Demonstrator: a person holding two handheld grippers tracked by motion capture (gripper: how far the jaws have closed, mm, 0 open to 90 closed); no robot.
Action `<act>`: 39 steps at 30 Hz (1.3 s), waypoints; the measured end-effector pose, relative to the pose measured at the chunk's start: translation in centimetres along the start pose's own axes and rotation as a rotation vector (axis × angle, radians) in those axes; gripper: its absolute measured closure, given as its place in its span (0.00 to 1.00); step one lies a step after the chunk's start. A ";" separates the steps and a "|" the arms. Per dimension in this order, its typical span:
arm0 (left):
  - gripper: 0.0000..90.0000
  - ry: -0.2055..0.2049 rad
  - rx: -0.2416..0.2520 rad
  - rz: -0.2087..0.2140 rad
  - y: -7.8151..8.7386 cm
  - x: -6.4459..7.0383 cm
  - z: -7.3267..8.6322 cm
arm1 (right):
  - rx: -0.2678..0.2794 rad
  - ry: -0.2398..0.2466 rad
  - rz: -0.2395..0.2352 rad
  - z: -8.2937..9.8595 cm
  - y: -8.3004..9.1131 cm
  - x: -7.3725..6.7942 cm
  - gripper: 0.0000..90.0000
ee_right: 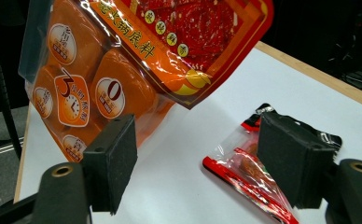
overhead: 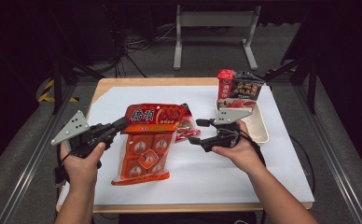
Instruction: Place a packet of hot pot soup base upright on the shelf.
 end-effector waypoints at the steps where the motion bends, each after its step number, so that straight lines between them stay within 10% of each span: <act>1: 1.00 -0.006 0.000 -0.001 0.0 0.2 -0.1 | -0.001 0.000 -0.007 0.0 -0.2 0.0 0.33; 39: 1.00 -0.122 0.035 0.107 -0.2 3.4 -1.5 | 0.044 0.011 -0.261 -0.2 -5.1 -2.1 0.34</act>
Point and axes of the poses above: each handheld gripper's, and its own axes: y roughly backward along the jaws, z roughly out of its underside, x roughly to its right, the point moved 4 cm from there along -y, roughly forward along the jaws, and after that the axes turned 10 degrees about -x, right-handed, at the moved point
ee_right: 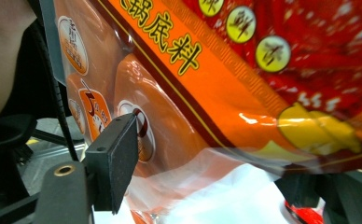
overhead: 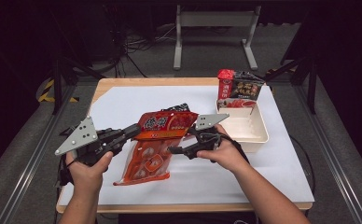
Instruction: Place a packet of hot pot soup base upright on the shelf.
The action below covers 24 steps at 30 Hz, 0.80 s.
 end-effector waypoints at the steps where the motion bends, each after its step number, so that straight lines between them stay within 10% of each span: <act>1: 1.00 0.000 0.000 0.001 0.0 0.0 0.0 | 0.000 -0.004 -0.006 0.0 -0.1 0.0 0.34; 18: 1.00 0.015 0.013 -0.006 0.2 -0.1 0.0 | -0.003 -0.040 -0.164 -0.2 -0.4 -1.1 0.66; 24: 1.00 0.021 0.036 -0.015 0.6 -0.2 -0.1 | -0.015 0.093 -0.097 -1.2 0.9 -1.9 0.77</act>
Point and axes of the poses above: each handheld gripper's, and its own axes: y roughly backward along the jaws, z roughly out of its underside, x roughly to its right, the point moved 4 cm from there along -y, roughly forward along the jaws, and after that the axes turned 10 degrees about -x, right-handed, at the moved point
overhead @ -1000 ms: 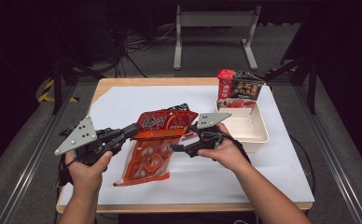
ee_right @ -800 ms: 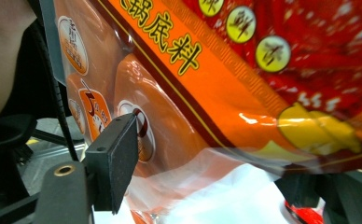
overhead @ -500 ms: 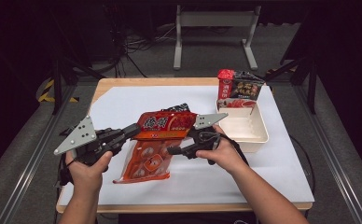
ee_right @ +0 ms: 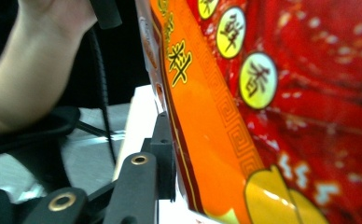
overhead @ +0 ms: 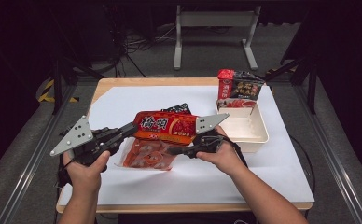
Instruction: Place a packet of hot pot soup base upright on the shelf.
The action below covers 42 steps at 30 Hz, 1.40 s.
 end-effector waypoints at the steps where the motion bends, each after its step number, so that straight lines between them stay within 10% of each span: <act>1: 1.00 0.001 0.003 -0.001 0.0 0.0 0.0 | 0.000 0.000 0.000 0.0 0.0 0.0 0.77; 16: 0.99 0.065 0.046 0.031 0.1 -0.8 0.1 | -0.068 0.016 0.047 -1.8 2.2 -0.9 0.78; 26: 0.52 0.130 0.021 -0.018 -0.5 -1.6 0.5 | -0.118 0.025 0.120 -3.6 4.7 -1.1 0.78; 42: 0.34 0.151 -0.083 -0.121 -1.3 -3.3 1.9 | -0.153 -0.004 0.212 -4.7 9.4 0.2 0.78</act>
Point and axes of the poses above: each handheld gripper's, and its own axes: y roughly backward along the jaws, z roughly out of its underside, x roughly to its right, the point moved 4 cm from there along -y, roughly forward along the jaws, and after that the axes turned 10 degrees about -x, right-handed, at the moved point
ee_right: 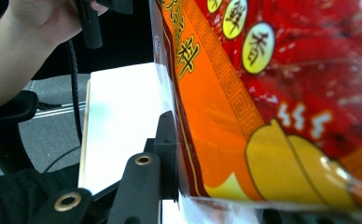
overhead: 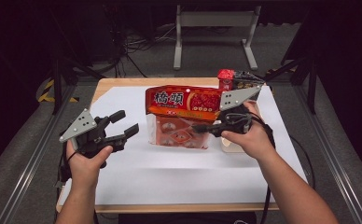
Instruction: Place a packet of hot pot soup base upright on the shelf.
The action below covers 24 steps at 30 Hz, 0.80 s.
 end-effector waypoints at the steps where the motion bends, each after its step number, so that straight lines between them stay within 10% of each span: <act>1: 0.34 0.000 -0.004 -0.001 0.0 -0.1 0.0 | -0.001 -0.002 0.006 0.0 0.3 0.2 0.78; 24: 0.25 0.039 -0.089 -0.071 -0.7 -1.9 1.2 | -0.022 -0.068 0.144 0.7 6.2 3.8 0.78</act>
Point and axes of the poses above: each handheld gripper's, and its own axes: y roughly backward along the jaws, z roughly out of its underside, x roughly to its right, the point moved 4 cm from there along -y, roughly forward along the jaws, and after that the axes turned 10 degrees about -x, right-handed, at the moved point
